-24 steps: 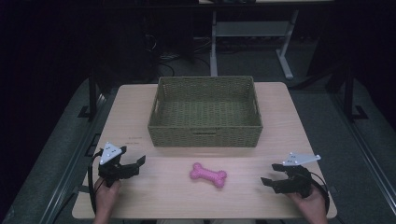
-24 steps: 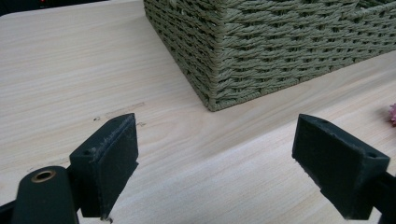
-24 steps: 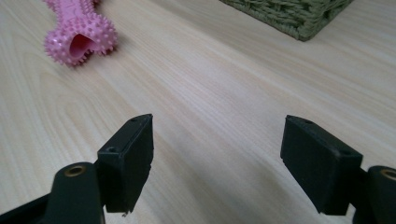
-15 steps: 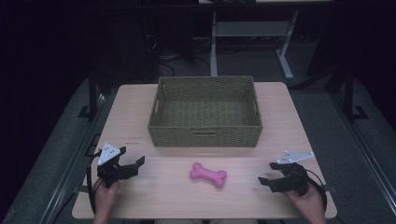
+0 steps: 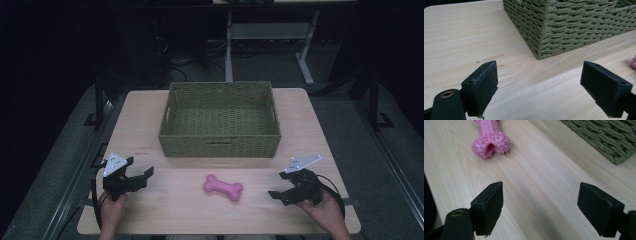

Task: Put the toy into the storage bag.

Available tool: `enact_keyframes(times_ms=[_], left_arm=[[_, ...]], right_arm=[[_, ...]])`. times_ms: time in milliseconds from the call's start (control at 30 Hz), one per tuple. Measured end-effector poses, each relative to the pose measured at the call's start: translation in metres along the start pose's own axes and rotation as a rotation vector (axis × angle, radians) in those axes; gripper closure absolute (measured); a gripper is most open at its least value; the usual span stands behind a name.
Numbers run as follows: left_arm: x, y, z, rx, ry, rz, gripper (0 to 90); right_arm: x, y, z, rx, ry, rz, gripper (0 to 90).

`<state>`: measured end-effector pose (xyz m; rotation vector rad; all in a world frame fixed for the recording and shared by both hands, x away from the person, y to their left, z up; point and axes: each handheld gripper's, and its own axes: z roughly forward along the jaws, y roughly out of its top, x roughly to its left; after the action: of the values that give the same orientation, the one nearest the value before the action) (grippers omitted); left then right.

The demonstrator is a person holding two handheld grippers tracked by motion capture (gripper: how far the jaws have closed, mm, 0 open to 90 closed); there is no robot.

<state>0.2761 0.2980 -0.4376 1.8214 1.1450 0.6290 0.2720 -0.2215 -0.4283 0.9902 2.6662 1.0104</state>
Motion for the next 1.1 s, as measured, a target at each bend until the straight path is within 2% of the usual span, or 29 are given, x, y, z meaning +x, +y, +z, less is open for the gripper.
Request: enact_keyframes(times_ms=[367,533,767,1100], left_arm=[[0.000,0.000,0.000,-0.006,-0.001,0.004,13.9],[0.002,-0.001,0.001,-0.006,0.005,-0.003,13.9],[0.002,-0.001,0.001,-0.005,0.005,-0.003,13.9],[0.003,-0.001,0.002,-0.001,0.010,-0.003,13.9]], right_arm=[[0.006,0.031,0.005,0.057,0.074,-0.040,19.0],[0.008,0.039,0.008,0.070,0.102,-0.052,18.6],[0.010,0.045,0.014,0.097,0.109,-0.071,17.0],[0.018,0.063,0.021,0.128,0.137,-0.121,15.7]])
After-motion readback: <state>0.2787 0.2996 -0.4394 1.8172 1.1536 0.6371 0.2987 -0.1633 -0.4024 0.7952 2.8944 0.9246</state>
